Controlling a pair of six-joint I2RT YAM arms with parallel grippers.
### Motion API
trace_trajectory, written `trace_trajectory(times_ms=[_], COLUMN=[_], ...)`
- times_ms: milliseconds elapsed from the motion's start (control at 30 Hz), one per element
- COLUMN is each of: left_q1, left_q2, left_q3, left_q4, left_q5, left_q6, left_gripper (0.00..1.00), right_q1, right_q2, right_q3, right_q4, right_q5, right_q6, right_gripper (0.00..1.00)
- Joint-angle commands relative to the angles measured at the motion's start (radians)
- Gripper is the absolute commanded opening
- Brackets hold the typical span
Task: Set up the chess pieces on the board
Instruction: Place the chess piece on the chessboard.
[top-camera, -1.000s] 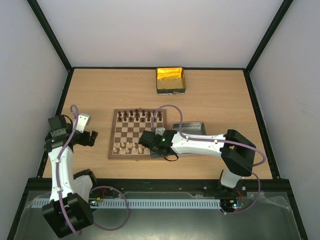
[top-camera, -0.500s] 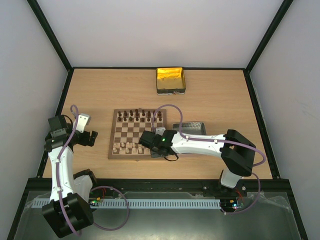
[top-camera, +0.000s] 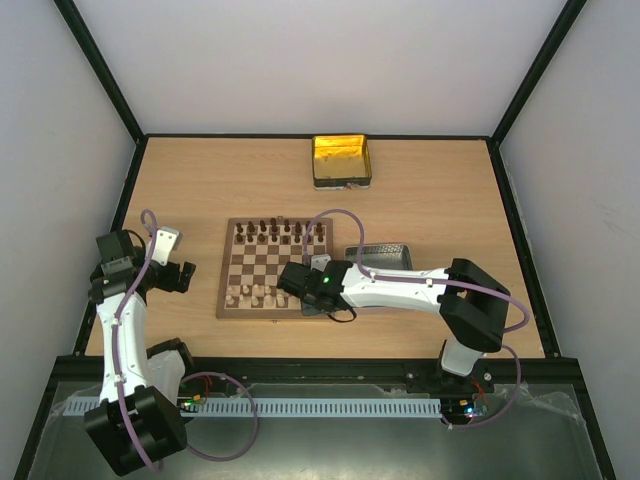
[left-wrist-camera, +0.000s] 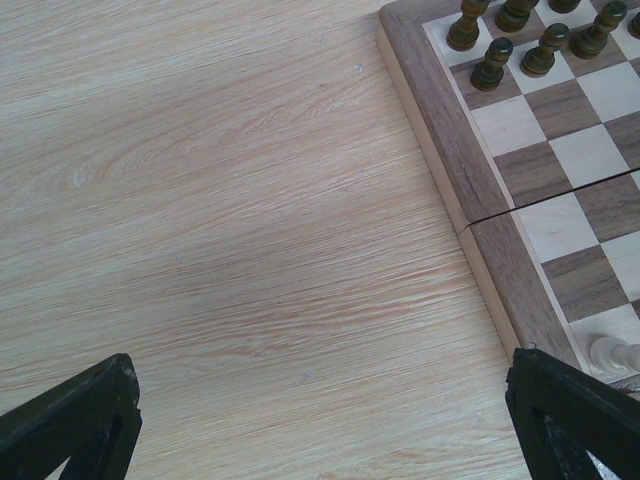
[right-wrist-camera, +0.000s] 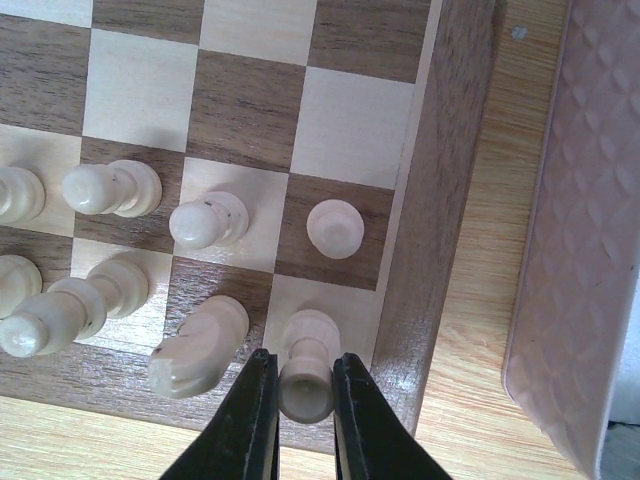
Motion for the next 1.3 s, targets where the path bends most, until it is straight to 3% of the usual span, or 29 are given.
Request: trace_trajectory(times_ms=[0,700,800,1267], left_q1=[-0.005,-0.004,-0.004,-0.005], left_q2=[-0.006,-0.005,-0.006,-0.006], left_q3=[-0.014,-0.013,-0.014,-0.013], left_q4=[0.003,0.003,0.005,0.005], left_q5=[0.011,0.009,0.008,0.008], left_q6=[0.005,0.005,0.004,0.004], left_gripper=[0.99,0.99,0.99,0.99], right_q1=[0.006,0.007,0.007,0.006], right_q2=[0.017,0.013,0.012,-0.017], right_q3=[-0.003,-0.007,-0.001,0.028], right_q4=[-0.019,-0.011,-0.014,-0.054], right_q5=[0.032,0.032,0.034,0.078], right_q6=[0.014,0.025,0.024,0.035], right_gripper=[0.10,0.18,0.24,0.24])
